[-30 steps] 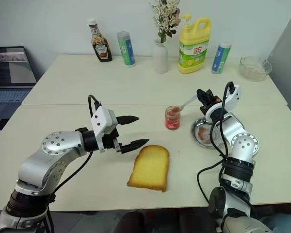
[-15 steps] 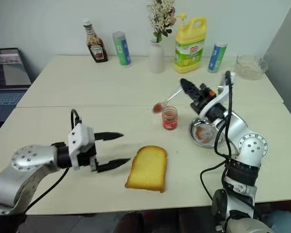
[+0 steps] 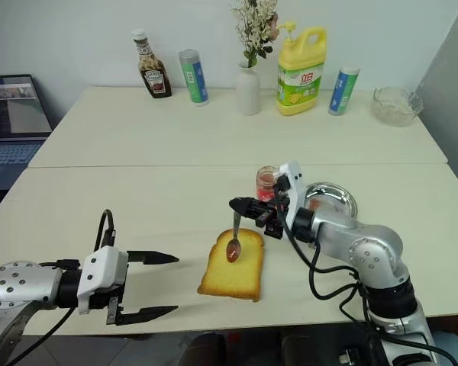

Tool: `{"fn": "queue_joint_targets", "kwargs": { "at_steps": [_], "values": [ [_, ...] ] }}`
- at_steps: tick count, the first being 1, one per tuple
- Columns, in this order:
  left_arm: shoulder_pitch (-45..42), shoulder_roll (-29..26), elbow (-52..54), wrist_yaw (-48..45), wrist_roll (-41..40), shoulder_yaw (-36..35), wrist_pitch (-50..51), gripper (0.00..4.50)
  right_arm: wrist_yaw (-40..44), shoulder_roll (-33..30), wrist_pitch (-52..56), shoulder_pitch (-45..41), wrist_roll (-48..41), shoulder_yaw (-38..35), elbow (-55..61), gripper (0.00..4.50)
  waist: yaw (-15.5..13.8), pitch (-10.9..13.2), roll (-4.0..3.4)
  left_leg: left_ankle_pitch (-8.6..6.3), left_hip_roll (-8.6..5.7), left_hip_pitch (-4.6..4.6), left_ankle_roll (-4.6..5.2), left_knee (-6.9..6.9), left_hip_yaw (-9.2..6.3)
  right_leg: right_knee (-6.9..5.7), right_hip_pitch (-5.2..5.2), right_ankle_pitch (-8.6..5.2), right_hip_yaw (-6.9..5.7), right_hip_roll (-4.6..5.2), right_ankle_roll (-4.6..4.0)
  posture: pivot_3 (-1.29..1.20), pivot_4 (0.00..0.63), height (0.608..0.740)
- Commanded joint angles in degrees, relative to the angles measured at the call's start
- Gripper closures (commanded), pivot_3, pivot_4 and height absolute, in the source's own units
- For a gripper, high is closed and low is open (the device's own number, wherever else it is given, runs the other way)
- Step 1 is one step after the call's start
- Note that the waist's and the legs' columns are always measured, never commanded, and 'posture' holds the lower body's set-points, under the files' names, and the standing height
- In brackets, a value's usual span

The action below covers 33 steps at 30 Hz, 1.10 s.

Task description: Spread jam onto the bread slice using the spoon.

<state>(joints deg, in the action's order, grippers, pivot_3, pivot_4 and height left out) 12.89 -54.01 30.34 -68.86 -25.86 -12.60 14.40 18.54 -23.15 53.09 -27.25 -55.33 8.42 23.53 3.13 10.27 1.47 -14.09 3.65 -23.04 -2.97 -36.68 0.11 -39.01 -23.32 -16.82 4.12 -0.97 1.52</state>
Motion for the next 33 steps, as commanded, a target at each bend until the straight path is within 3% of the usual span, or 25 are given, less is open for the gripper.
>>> {"fn": "queue_joint_targets", "kwargs": {
  "at_steps": [1, 15, 33],
  "values": [
    [-0.7, 0.5, 3.9, 1.9, -0.8, 0.9, 0.8, 0.00, 5.3, -0.5, -7.2, 0.1, 6.5, 2.1, 5.2, 4.48, 0.0, 0.0, 0.01, 0.00, 0.00, 0.00, 0.00, 0.00, 0.00, 0.00, 0.00, 0.00, 0.00, 0.00, 0.00, 0.00, 0.150, 0.740],
    [1.0, 1.8, 4.8, 5.3, -0.4, 1.2, 1.3, 0.00, 13.9, 0.9, -20.7, 3.1, 20.4, 6.4, 7.0, 4.48, 0.0, 0.0, 0.02, 0.00, -0.01, 0.01, 0.00, -0.04, -0.02, -0.04, 0.01, 0.03, -0.02, 0.00, -0.05, 0.00, 0.150, 0.740],
    [-1.6, 2.1, 2.8, 5.5, -0.1, 3.6, 0.9, 0.00, 21.7, 1.0, -29.2, 7.5, 25.8, 5.6, 6.4, 4.48, -0.2, 0.0, 0.03, 0.00, -0.01, 0.03, 0.00, -0.14, -0.03, -0.08, 0.05, 0.06, -0.03, -0.01, -0.09, 0.00, 0.150, 0.740]
  ]
}}
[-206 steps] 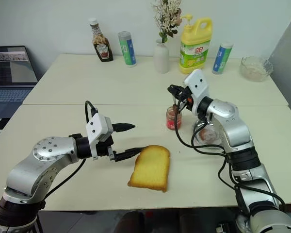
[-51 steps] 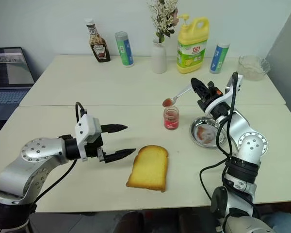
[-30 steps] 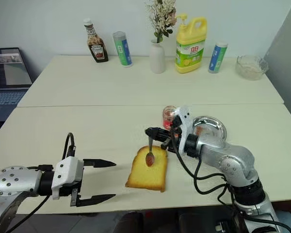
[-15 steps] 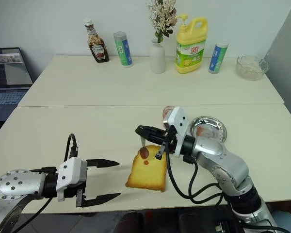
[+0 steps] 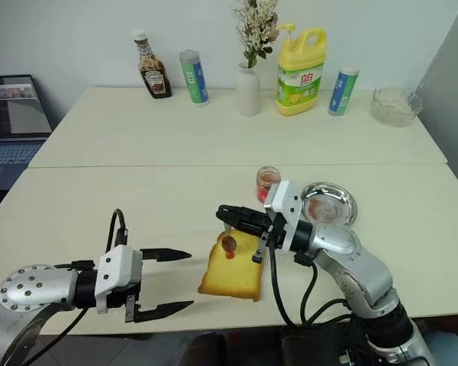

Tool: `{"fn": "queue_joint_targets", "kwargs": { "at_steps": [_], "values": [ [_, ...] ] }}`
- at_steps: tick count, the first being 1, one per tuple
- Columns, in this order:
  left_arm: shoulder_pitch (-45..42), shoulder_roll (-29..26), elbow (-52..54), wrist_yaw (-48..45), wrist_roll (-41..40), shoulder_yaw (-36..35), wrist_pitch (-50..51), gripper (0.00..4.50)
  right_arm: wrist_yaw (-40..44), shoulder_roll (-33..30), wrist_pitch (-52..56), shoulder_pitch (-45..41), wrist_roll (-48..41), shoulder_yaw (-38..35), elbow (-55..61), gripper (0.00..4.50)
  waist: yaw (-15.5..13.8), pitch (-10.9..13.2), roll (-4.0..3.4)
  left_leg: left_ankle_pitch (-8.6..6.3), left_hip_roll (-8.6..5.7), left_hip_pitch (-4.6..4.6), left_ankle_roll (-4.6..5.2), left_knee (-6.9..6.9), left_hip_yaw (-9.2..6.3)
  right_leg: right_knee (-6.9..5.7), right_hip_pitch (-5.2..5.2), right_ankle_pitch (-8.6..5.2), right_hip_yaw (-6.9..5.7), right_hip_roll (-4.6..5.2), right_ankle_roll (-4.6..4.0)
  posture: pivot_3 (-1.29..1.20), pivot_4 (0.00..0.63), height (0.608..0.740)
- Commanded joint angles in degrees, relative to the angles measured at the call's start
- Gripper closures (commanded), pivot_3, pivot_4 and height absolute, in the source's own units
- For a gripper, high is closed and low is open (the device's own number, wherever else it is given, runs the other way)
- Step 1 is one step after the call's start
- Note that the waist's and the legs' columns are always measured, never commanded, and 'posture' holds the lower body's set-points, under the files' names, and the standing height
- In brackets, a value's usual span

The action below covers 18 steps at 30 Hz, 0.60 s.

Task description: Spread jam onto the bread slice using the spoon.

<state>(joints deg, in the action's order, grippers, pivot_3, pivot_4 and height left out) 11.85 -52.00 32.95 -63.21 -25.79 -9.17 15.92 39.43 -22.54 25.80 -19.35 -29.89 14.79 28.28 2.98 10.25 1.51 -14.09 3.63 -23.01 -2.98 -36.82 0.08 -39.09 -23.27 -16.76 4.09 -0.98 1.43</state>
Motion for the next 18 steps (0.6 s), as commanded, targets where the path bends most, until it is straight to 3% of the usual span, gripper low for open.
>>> {"fn": "queue_joint_targets", "kwargs": {
  "at_steps": [1, 9, 13, 18],
  "values": [
    [-0.7, 0.1, 0.2, -0.1, -0.1, 0.3, -0.6, 0.00, 1.0, 0.3, -2.2, -0.5, 0.7, -0.8, 1.5, 4.48, 0.0, 0.0, 0.00, 0.00, 0.00, 0.00, 0.00, 0.00, -0.01, 0.00, 0.00, 0.00, 0.00, -0.01, 0.00, 0.00, 0.150, 0.740],
    [-2.4, 1.3, -0.7, 1.6, 0.3, 0.8, -0.6, 0.00, -5.0, 1.3, 6.6, 2.3, -6.6, -8.3, 2.7, 4.48, -0.2, 0.0, 0.02, 0.00, -0.01, 0.00, 0.00, -0.03, -0.01, -0.01, 0.03, 0.04, 0.00, 0.00, -0.07, 0.00, 0.150, 0.740],
    [-2.7, 2.2, -0.8, 2.8, 0.3, 1.0, -0.3, 0.00, -17.8, 5.8, 17.6, 2.1, -20.8, -19.0, 0.4, 4.48, -0.2, 0.0, 0.03, 0.00, 0.00, 0.01, 0.00, -0.05, -0.02, -0.06, 0.04, 0.05, 0.01, 0.00, -0.07, 0.00, 0.150, 0.740],
    [-2.6, 2.6, -0.2, 4.0, -0.6, 0.5, 1.2, 0.00, -28.9, 9.4, 27.3, 2.6, -33.8, -22.3, -0.9, 4.48, 0.0, 0.0, 0.03, 0.00, 0.01, 0.02, 0.00, -0.04, -0.02, -0.09, 0.03, 0.05, 0.03, -0.01, -0.07, 0.00, 0.150, 0.740]
  ]
}}
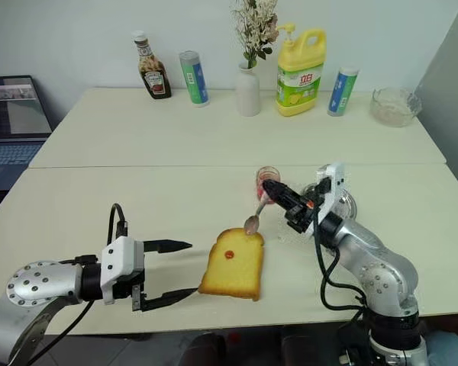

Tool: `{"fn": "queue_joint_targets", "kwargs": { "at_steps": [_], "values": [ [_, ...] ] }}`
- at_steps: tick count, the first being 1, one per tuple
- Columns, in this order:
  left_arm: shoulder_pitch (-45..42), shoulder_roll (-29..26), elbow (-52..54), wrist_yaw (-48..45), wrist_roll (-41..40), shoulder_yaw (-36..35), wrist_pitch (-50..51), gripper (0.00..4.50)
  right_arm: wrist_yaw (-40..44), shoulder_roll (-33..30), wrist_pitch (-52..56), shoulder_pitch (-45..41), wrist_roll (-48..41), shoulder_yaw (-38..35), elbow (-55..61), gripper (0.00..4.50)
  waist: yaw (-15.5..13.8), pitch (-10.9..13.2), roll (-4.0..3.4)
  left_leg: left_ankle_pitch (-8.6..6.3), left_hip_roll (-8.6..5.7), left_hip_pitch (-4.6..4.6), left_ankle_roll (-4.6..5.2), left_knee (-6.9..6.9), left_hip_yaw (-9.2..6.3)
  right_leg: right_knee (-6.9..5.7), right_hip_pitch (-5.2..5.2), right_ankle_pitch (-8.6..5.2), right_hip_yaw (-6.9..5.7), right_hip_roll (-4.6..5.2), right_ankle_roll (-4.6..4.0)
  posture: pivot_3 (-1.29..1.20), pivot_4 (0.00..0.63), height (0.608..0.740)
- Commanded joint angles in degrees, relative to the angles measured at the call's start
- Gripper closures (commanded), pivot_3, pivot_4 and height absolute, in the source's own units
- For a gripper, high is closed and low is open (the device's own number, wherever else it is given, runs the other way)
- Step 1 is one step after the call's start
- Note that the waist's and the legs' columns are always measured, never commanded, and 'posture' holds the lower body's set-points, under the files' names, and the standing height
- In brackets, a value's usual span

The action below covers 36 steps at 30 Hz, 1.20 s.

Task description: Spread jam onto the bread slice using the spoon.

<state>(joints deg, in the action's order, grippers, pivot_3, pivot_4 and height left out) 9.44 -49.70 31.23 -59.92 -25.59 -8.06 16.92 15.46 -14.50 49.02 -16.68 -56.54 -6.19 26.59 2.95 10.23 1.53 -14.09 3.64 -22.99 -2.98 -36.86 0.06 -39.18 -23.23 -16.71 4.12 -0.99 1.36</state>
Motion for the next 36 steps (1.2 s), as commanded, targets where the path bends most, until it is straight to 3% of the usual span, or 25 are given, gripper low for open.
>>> {"fn": "queue_joint_targets", "kwargs": {
  "at_steps": [1, 6, 13, 17, 26, 36],
  "values": [
    [-0.2, 0.1, 1.5, 0.8, -1.0, -0.8, 0.6, 0.00, -5.9, 1.9, 4.9, 0.3, -7.5, -0.7, 0.4, 4.48, 0.1, 0.0, 0.00, 0.00, 0.01, 0.00, 0.00, 0.02, 0.00, 0.00, 0.00, 0.00, 0.00, 0.00, 0.00, 0.00, 0.150, 0.740],
    [0.2, -0.8, 1.5, -0.3, -1.6, -1.3, 0.9, 0.00, -10.7, 6.6, 6.0, 0.6, -7.4, 1.8, -3.0, 4.48, 0.3, 0.0, 0.00, 0.00, 0.00, 0.00, 0.00, 0.01, 0.02, 0.01, 0.00, -0.01, 0.01, -0.01, 0.01, 0.00, 0.150, 0.740],
    [1.4, -1.1, 1.2, -1.1, -0.6, -1.3, 0.2, 0.00, -11.0, 9.5, 4.8, -1.7, -3.8, 3.8, -8.4, 4.48, 0.3, 0.0, 0.00, 0.00, -0.01, -0.01, 0.00, 0.01, 0.04, 0.05, -0.01, -0.01, 0.02, 0.00, 0.01, 0.00, 0.150, 0.740],
    [1.6, -1.0, 1.7, -1.2, -0.3, -0.4, 0.2, 0.00, -9.5, 8.4, 6.0, -1.2, -2.9, 4.2, -9.7, 4.48, 0.3, 0.0, 0.00, 0.00, 0.00, -0.01, 0.00, 0.01, 0.01, 0.04, -0.01, -0.01, -0.01, -0.01, 0.01, 0.00, 0.150, 0.740],
    [2.3, -0.9, 1.6, -1.4, 0.4, -0.2, -0.5, 0.00, -6.6, 3.2, 12.6, 2.9, -10.0, 3.6, -4.8, 4.48, 0.3, 0.0, 0.01, 0.00, 0.00, -0.01, 0.00, 0.03, 0.01, 0.06, 0.00, -0.01, 0.00, -0.01, 0.01, 0.00, 0.150, 0.740],
    [2.2, -0.8, 1.1, -1.4, 0.5, 0.2, -1.0, 0.00, -16.3, 14.1, 3.4, -1.8, -2.2, 0.4, -15.3, 4.48, 0.3, 0.0, 0.01, 0.00, -0.01, -0.01, 0.00, 0.02, 0.04, 0.05, -0.01, -0.04, 0.02, -0.01, 0.07, 0.00, 0.150, 0.740]
  ]
}}
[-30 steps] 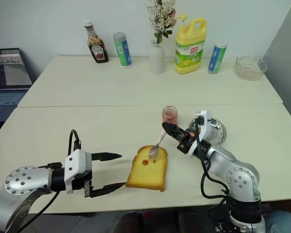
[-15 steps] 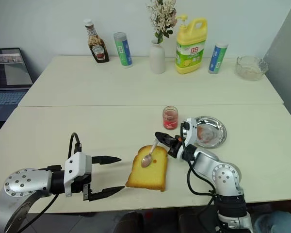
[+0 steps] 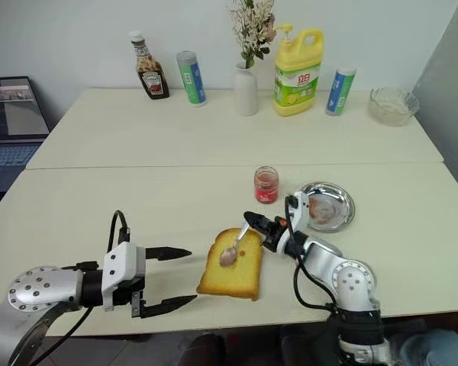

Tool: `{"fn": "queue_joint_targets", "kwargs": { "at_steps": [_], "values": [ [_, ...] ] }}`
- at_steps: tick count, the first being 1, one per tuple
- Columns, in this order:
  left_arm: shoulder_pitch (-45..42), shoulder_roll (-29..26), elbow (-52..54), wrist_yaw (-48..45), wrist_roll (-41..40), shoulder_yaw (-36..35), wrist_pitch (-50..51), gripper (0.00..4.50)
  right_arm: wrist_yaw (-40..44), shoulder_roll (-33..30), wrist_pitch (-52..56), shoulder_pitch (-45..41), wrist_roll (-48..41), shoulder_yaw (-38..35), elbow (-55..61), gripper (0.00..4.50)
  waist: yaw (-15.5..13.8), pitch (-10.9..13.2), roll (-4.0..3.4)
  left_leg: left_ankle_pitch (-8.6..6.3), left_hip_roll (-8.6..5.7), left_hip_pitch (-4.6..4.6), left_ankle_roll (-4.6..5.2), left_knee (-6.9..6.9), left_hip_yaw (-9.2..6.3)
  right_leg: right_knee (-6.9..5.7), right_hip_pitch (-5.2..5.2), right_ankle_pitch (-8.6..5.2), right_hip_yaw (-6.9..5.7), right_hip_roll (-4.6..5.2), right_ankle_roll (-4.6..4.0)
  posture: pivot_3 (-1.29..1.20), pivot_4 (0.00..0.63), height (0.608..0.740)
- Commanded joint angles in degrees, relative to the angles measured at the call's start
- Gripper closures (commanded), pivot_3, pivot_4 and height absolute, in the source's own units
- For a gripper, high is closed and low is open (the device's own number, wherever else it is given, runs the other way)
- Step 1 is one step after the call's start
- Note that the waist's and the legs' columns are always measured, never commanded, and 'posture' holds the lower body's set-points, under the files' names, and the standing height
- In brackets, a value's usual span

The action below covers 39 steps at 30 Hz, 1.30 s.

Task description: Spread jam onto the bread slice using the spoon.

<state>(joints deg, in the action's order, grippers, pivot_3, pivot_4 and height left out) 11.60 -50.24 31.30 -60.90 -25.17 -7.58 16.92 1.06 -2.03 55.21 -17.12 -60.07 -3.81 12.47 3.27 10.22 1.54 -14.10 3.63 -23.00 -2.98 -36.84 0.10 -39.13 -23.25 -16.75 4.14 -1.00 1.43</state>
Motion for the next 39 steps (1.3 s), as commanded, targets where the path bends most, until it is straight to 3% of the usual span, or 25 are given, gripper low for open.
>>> {"fn": "queue_joint_targets", "kwargs": {
  "at_steps": [1, 5, 13, 19, 28, 33, 39],
  "values": [
    [0.1, -0.3, 0.9, -0.5, 0.1, -0.2, -1.1, 0.00, -2.3, 2.2, -3.1, -1.7, 1.8, -2.2, -1.9, 4.48, 0.0, 0.0, 0.01, 0.00, 0.00, -0.01, 0.00, 0.00, 0.00, 0.01, 0.00, 0.03, 0.00, 0.00, -0.05, 0.00, 0.150, 0.740],
    [-0.1, 0.0, 0.9, -0.1, 0.2, 0.2, -1.0, 0.00, -1.9, 2.5, -1.2, -1.2, 0.5, -2.3, -1.4, 4.48, 0.0, 0.0, 0.00, 0.00, 0.00, -0.01, 0.00, 0.01, -0.01, 0.01, 0.00, 0.03, -0.02, 0.01, -0.05, 0.00, 0.150, 0.740],
    [-1.3, 0.3, 0.4, 0.3, 0.3, 0.8, -1.1, 0.00, 1.7, -5.3, 7.5, 3.0, -7.8, -2.6, 6.0, 4.48, 0.0, 0.0, 0.00, 0.00, 0.01, 0.00, 0.00, 0.02, -0.02, 0.00, 0.00, 0.03, -0.02, 0.00, -0.05, 0.00, 0.150, 0.740],
    [-1.4, 0.2, 0.0, 0.1, 0.3, 0.8, -1.2, 0.00, 0.4, -7.6, 5.3, 4.1, -6.8, -4.9, 6.8, 4.48, 0.0, 0.0, 0.01, 0.00, 0.01, 0.00, 0.00, 0.01, -0.02, 0.00, 0.00, -0.03, -0.01, 0.00, 0.05, 0.00, 0.150, 0.740],
    [-1.4, -0.1, -0.8, -0.6, 0.7, 0.8, -2.0, 0.00, -4.2, -4.2, -1.2, 1.7, -4.3, -9.2, 0.9, 4.48, 0.0, 0.0, 0.02, 0.00, 0.02, 0.01, 0.00, 0.01, -0.01, 0.00, 0.00, -0.02, 0.00, -0.01, 0.05, 0.00, 0.150, 0.740],
    [-1.7, -0.4, -1.3, -1.2, 0.6, 0.5, -2.5, 0.00, -3.0, -3.2, 3.0, 2.1, -9.7, -6.2, 4.5, 4.48, 0.0, 0.0, 0.02, 0.00, 0.02, 0.00, 0.00, 0.02, 0.01, 0.01, 0.00, 0.03, 0.01, -0.01, -0.04, 0.00, 0.150, 0.740],
    [-1.7, -0.3, -2.1, -1.5, 1.2, 0.3, -3.4, 0.00, 0.8, -7.5, 7.3, 3.2, -12.1, -1.9, 9.2, 4.48, 0.0, 0.0, 0.01, 0.00, 0.01, 0.00, 0.00, 0.04, -0.01, 0.01, 0.00, 0.03, 0.00, 0.00, -0.04, 0.00, 0.150, 0.740]
  ]
}}
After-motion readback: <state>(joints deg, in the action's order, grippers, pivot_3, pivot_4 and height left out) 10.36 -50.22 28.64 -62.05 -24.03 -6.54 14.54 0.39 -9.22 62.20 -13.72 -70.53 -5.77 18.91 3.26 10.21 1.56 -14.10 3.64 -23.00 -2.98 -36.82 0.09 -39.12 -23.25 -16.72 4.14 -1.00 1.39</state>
